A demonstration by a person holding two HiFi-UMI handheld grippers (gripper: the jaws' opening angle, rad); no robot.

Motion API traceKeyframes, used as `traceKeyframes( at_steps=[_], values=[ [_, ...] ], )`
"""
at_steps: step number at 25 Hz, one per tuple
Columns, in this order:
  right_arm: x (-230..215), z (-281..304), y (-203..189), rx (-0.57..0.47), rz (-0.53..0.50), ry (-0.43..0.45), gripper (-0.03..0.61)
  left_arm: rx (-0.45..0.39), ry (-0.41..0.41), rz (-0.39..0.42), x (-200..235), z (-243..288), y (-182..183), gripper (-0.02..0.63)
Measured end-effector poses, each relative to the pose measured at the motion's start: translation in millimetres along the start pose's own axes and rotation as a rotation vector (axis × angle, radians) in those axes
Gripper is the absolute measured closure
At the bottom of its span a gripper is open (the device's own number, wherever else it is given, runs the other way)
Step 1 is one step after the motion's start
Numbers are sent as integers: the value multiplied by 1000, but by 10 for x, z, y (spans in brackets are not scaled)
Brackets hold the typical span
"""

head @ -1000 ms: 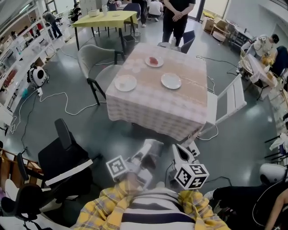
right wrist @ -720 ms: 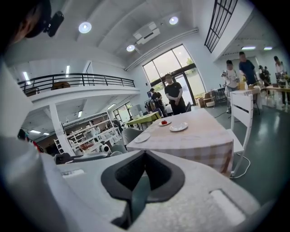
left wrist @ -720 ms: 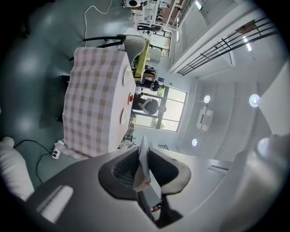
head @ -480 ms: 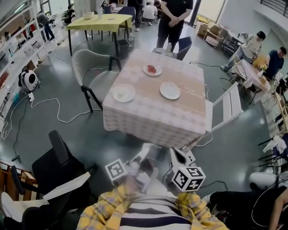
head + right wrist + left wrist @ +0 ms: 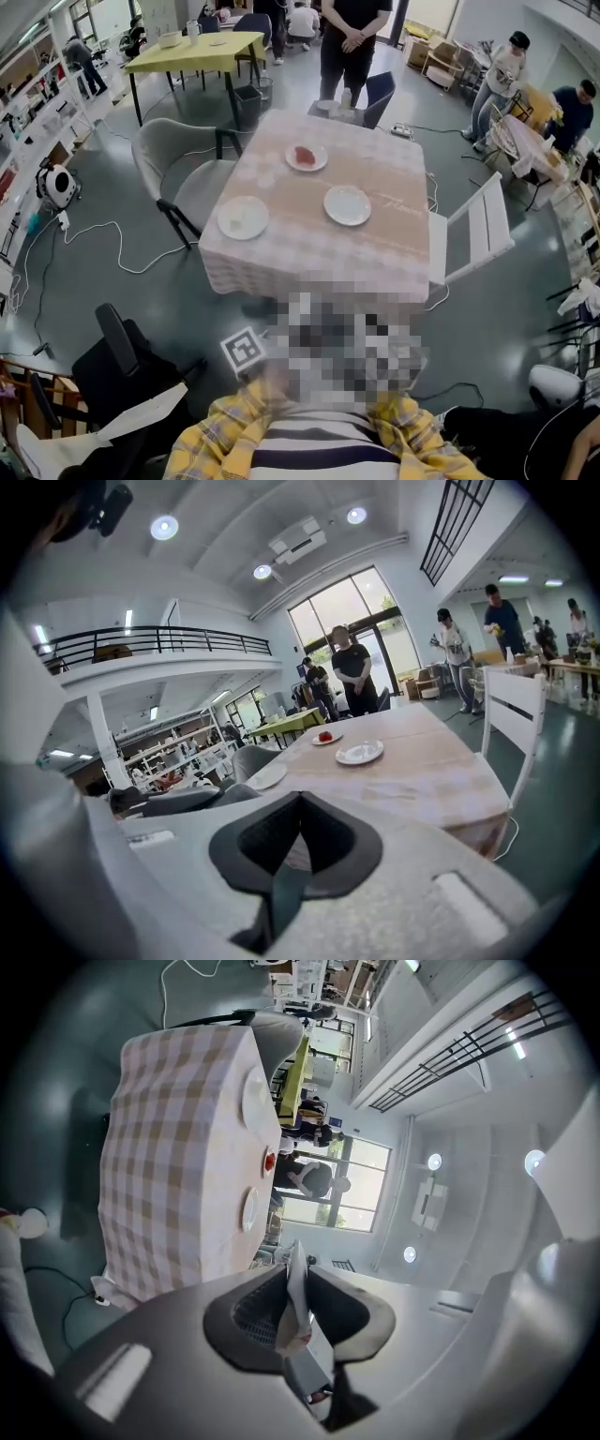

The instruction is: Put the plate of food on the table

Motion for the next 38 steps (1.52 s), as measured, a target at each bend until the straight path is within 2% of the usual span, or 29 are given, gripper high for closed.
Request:
traceKeyframes(
  at_steps=[5, 15, 20, 26, 38],
  values=[
    [-255, 366, 260, 15, -7, 15, 583, -28, 18, 15, 148, 492, 165, 555],
    [-642, 865, 624, 12, -29, 42, 583, -20, 40, 57, 427, 1206, 234, 555],
    [-788, 881, 721, 0, -10, 26, 583, 47, 68, 122, 510, 1441, 213, 555],
    [-759, 923, 697, 19, -5, 35, 582, 56, 132, 140, 589, 1531, 198, 555],
    [-826, 1166, 775, 27, -1, -17, 582, 136, 137, 195, 639, 2014, 295, 555]
  ],
)
Point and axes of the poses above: the fingertips, and each gripper's own axes: z forward along the fingers, x to its left, y out of its top, the point moved 9 cm from there along -z, backward along the fingers, and after that the axes turned 12 degrees about -y, right-handed, at the moved point
